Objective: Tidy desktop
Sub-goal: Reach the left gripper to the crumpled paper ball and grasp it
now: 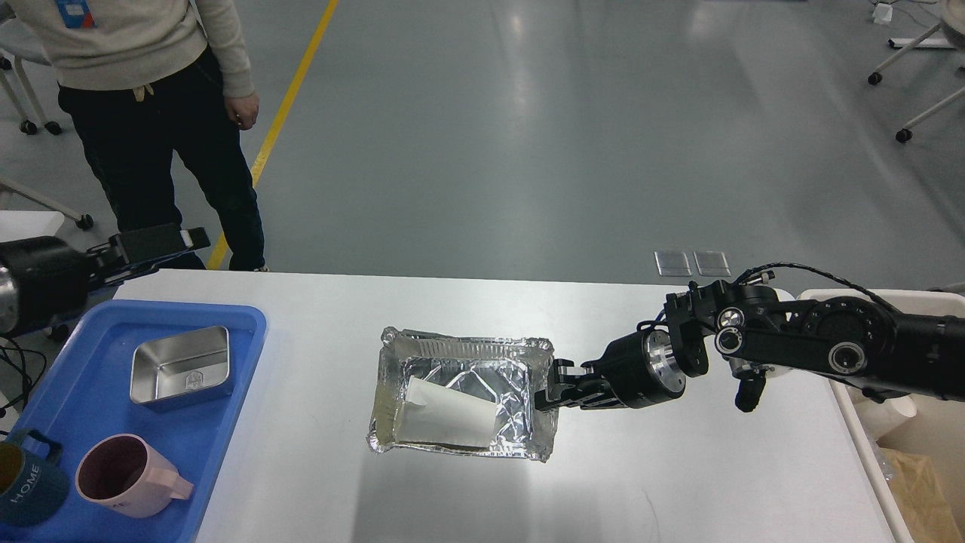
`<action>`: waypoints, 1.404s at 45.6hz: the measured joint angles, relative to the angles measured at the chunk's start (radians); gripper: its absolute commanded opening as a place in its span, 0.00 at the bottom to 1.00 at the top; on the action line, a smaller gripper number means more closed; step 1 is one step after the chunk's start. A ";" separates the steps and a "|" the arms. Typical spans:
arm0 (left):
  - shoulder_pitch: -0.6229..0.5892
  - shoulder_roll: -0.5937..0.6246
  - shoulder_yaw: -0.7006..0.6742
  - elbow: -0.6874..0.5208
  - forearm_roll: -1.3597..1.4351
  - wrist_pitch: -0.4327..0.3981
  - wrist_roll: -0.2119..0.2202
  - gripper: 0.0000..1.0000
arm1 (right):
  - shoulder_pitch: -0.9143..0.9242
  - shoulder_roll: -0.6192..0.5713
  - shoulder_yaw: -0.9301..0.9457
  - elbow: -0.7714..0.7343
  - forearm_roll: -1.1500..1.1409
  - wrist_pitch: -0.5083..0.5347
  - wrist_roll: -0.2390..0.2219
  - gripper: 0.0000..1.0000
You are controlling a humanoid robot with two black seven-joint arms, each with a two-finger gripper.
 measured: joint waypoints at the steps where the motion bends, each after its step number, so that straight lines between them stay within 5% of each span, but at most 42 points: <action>1: 0.007 0.021 0.000 -0.007 -0.002 0.006 -0.004 0.95 | 0.000 -0.002 0.000 0.002 0.000 0.000 0.000 0.00; 20: 0.127 0.184 0.042 -0.012 -0.115 0.072 -0.102 0.96 | 0.000 -0.010 0.002 0.008 -0.003 -0.001 -0.001 0.00; 34: 0.130 0.169 0.074 -0.008 -0.123 0.092 -0.108 0.96 | 0.001 -0.022 0.002 0.008 -0.003 -0.002 -0.001 0.00; 64: 0.166 -0.566 0.117 0.434 -0.103 0.067 -0.076 0.96 | -0.001 -0.063 0.003 0.010 -0.002 0.000 -0.001 0.00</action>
